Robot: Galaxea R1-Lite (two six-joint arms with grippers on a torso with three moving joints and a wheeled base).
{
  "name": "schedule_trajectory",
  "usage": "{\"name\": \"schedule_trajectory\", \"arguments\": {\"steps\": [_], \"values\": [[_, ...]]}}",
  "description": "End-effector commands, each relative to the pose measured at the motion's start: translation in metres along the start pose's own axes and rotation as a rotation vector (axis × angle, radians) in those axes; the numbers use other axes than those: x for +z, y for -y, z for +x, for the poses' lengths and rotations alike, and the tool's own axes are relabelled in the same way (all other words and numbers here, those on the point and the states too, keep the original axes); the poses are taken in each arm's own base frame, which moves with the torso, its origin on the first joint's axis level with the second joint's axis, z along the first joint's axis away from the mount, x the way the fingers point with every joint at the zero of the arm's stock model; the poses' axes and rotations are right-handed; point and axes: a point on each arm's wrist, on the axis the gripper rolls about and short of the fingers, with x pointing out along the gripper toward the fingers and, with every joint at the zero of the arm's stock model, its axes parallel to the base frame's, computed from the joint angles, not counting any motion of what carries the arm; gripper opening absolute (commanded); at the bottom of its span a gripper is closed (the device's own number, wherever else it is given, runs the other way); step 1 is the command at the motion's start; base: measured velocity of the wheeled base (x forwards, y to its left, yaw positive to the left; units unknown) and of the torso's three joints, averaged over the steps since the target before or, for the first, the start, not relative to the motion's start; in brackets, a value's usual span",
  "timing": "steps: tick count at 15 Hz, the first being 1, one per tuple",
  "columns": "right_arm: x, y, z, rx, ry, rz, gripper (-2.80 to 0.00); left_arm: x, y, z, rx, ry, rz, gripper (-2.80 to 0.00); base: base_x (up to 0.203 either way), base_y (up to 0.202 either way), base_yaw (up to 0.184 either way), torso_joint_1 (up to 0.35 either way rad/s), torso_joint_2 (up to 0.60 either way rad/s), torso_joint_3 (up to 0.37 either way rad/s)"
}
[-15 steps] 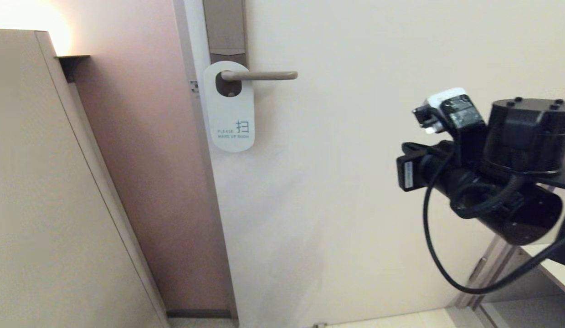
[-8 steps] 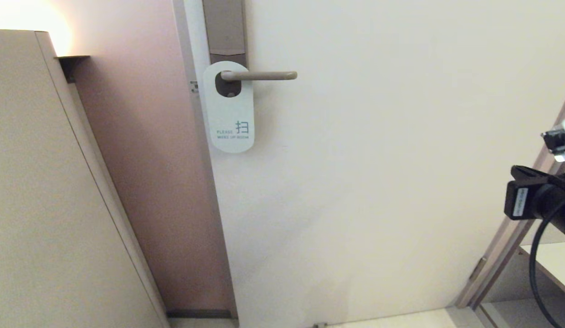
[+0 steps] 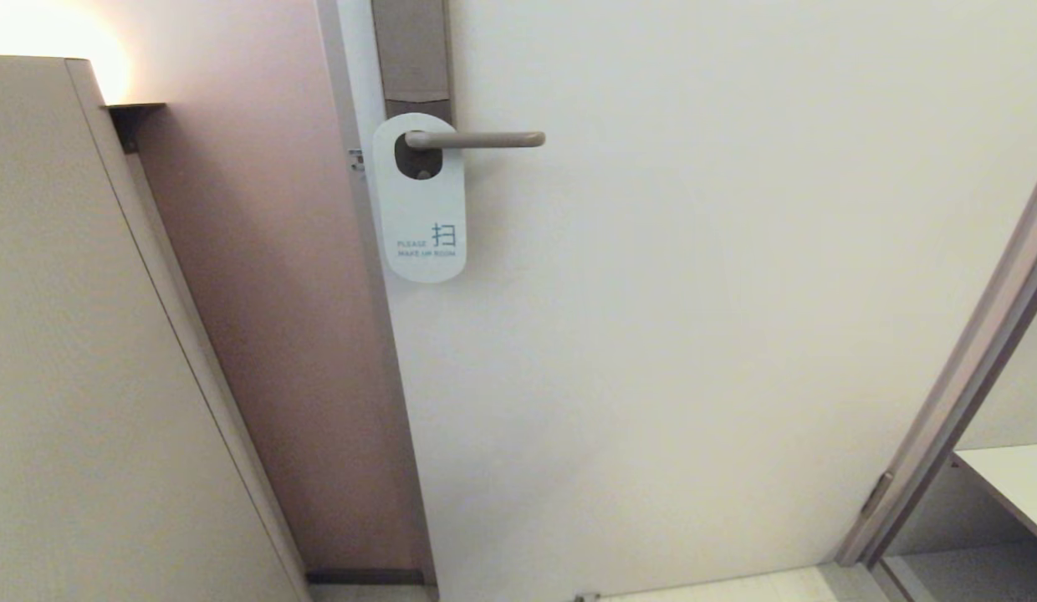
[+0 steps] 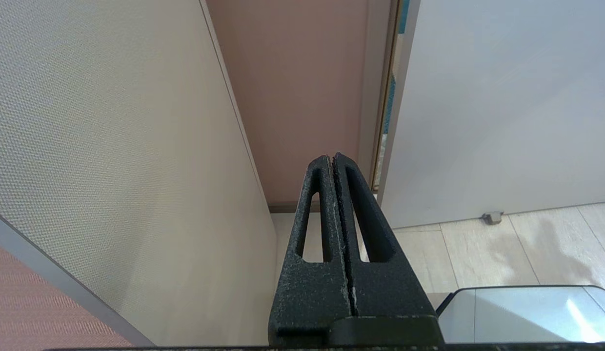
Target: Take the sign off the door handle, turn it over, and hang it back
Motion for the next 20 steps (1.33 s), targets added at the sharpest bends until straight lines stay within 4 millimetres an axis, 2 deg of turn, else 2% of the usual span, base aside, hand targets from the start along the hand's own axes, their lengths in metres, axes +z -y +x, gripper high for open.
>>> {"name": "schedule_trajectory", "arguments": {"steps": [1,3,10,13,20], "values": [[-0.020,0.009,-0.013,-0.009,0.018,0.025,-2.80,0.000,0.000,0.000,0.000,-0.002,0.000,-2.80,0.000,0.000,0.000,0.000,0.00,0.000],[-0.040,0.011,-0.025,0.077,0.042,0.031,-2.80,0.000,0.000,0.000,0.000,-0.001,0.000,-2.80,0.000,0.000,0.000,0.000,0.00,0.000],[-0.077,0.012,-0.057,0.224,0.026,0.051,-2.80,0.000,0.000,0.000,0.000,-0.001,0.000,-2.80,0.000,0.000,0.000,0.000,0.00,0.000],[-0.088,0.010,-0.065,0.276,0.016,0.068,-2.80,0.000,0.000,0.000,0.000,-0.001,0.000,-2.80,0.000,0.000,0.000,0.000,0.00,0.000],[-0.094,0.007,-0.066,0.316,-0.067,0.209,-2.80,0.000,0.000,0.000,0.000,0.000,0.000,-2.80,0.000,0.000,0.000,0.000,0.00,0.000]]}}
